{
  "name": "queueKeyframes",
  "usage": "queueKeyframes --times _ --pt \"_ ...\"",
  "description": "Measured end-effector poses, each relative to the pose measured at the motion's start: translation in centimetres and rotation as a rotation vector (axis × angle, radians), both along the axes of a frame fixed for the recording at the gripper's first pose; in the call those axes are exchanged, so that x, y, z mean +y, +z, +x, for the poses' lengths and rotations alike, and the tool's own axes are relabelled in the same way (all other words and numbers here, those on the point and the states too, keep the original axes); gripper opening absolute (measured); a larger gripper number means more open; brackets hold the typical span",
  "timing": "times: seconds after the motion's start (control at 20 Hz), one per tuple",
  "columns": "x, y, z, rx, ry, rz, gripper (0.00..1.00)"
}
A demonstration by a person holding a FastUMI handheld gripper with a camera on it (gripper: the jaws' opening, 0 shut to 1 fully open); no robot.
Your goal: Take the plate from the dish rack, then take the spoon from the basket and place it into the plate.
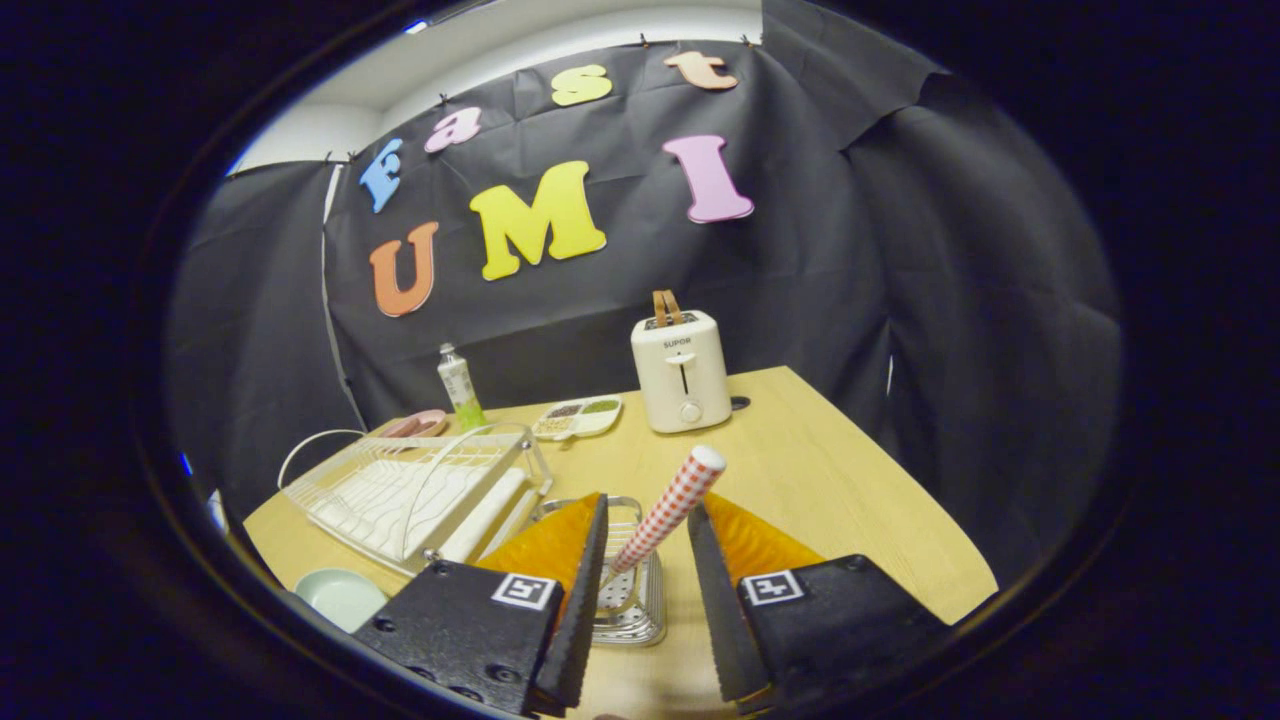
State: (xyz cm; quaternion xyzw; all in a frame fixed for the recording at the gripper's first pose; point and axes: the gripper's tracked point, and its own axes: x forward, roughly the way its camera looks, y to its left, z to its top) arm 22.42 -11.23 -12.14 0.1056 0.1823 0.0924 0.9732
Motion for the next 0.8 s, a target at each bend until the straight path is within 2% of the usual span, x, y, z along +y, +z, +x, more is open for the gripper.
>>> queueKeyframes --times 0.1,0.25,0.5,0.65,0.8 --pt "0.1 0.1 -0.3 -0.003 -0.005 0.006 0.38" --pt "1.0 0.5 -0.7 0.004 0.018 0.037 0.26" --pt "3.0 1.3 -2.0 0.056 0.054 0.101 0.13" --pt "3.2 2.1 -2.4 0.055 0.021 0.108 0.09" --pt "2.8 4.2 -3.1 0.022 -0.024 0.105 0.08"
